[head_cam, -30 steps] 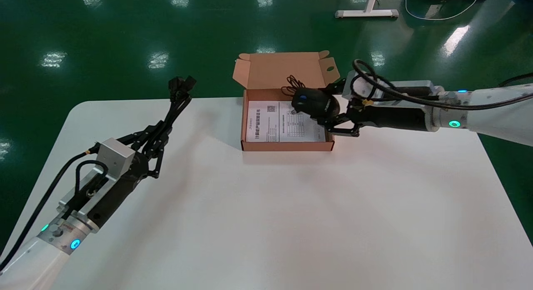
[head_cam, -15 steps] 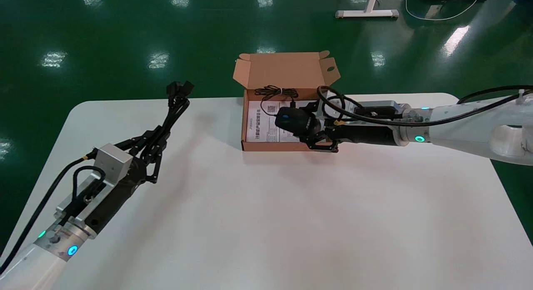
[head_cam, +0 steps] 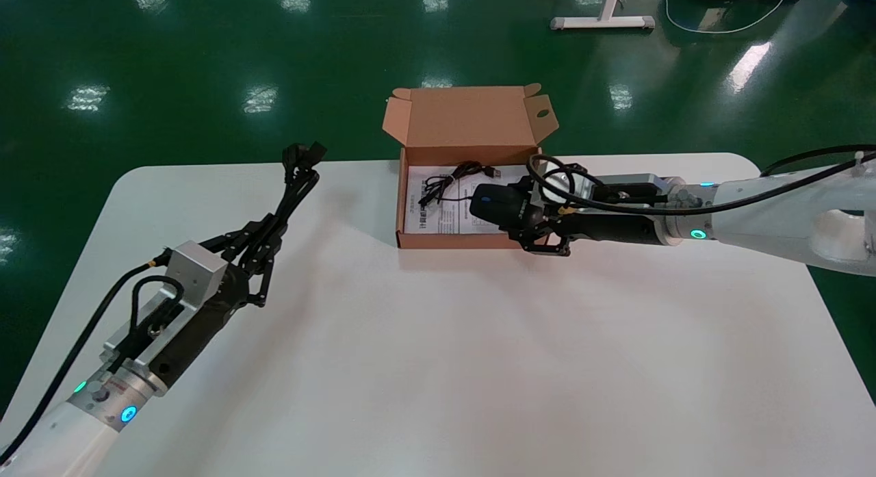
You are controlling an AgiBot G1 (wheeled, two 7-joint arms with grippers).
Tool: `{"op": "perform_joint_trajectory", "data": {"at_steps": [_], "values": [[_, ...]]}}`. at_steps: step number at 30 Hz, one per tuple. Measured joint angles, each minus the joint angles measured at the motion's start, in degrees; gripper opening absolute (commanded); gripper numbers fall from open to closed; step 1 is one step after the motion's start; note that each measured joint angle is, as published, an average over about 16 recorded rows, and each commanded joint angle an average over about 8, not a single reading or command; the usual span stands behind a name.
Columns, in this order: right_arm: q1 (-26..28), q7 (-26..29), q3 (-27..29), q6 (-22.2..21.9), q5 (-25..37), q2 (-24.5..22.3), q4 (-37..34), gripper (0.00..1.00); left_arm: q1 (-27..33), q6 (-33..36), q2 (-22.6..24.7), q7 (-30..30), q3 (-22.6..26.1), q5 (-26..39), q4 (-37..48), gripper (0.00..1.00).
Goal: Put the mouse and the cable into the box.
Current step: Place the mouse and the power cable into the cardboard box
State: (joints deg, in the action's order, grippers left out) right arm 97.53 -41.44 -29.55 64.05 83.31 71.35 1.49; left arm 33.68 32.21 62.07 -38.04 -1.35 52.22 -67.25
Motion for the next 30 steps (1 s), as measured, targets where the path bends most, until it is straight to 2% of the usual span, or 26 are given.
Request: {"op": "perform_joint_trajectory", "data": {"at_steps": [4, 5, 12, 13, 24, 30], "values": [[-0.1, -0.3, 0.1, -1.5, -0.2, 0.3, -0.5, 0.0, 0.2, 0.1, 0.1, 0.0, 0.2, 0.1, 0.4, 0.0], [-0.2, -0.4, 0.2, -1.9, -0.2, 0.4, -0.6, 0.05, 0.3, 0.2, 0.1, 0.0, 0.2, 0.1, 0.5, 0.0], [-0.5, -0.5, 0.4, -4.3, -0.6, 1.2, -1.2, 0.92, 0.6, 0.3, 0.0, -0.9, 0.3, 0.7, 0.7, 0.0], [-0.5, -0.5, 0.4, -4.6, -0.6, 1.3, -1.2, 1.0, 0.6, 0.3, -0.1, -1.2, 0.3, 0.9, 0.7, 0.0], [-0.6, -0.4, 0.5, -6.9, -0.7, 1.6, -1.5, 1.0, 4.9, 2.9, 0.0, -8.1, 0.6, 3.5, 2.7, 0.0], [0.3, 0.0, 1.3, -4.6, -1.9, -0.6, -1.4, 1.0, 10.8, 6.9, 1.6, -13.5, 2.0, 5.2, 7.1, 0.0]]}}
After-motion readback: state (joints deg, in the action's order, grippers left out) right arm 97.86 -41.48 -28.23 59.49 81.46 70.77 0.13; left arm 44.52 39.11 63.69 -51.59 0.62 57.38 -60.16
